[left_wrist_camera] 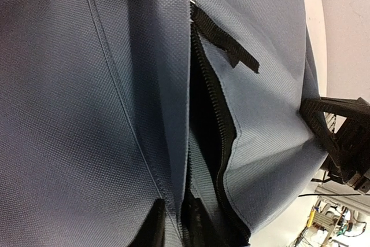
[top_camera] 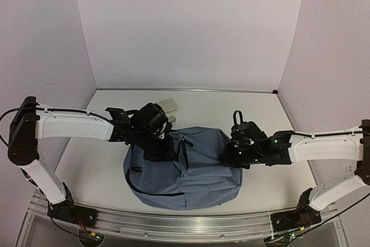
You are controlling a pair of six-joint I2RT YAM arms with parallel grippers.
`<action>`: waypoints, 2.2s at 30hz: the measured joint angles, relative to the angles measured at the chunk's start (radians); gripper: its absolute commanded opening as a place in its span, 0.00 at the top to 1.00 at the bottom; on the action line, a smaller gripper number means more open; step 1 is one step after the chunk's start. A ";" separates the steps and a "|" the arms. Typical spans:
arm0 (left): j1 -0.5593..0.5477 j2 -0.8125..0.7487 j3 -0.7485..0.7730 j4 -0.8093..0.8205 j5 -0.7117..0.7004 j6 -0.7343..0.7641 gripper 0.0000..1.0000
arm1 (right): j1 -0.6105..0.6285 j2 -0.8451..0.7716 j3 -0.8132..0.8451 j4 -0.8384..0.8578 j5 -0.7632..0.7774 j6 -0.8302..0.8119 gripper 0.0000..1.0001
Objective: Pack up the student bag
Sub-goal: Adjust the student bag at the center of the board.
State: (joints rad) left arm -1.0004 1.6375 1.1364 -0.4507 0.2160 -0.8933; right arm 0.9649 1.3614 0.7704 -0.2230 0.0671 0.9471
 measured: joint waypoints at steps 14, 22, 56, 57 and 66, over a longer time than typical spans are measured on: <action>0.000 -0.006 -0.148 0.219 0.033 -0.038 1.00 | 0.133 -0.018 0.287 -0.227 0.262 -0.084 0.23; 0.000 -0.064 -0.214 0.286 0.000 -0.075 1.00 | 0.282 0.337 0.531 -0.343 0.357 -0.082 0.32; 0.000 -0.075 -0.283 0.390 -0.017 -0.109 1.00 | 0.258 0.647 0.683 -0.469 0.573 0.082 1.00; -0.001 -0.075 -0.283 0.389 -0.022 -0.112 1.00 | 0.257 0.633 0.676 -0.471 0.572 0.084 1.00; -0.010 -0.097 -0.282 0.376 -0.089 -0.139 1.00 | 0.255 0.367 0.630 -0.490 0.607 0.115 1.00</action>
State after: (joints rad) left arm -1.0106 1.5403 0.8539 -0.0747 0.1265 -1.0319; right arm 1.2198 1.7280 1.4009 -0.7134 0.6738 1.0618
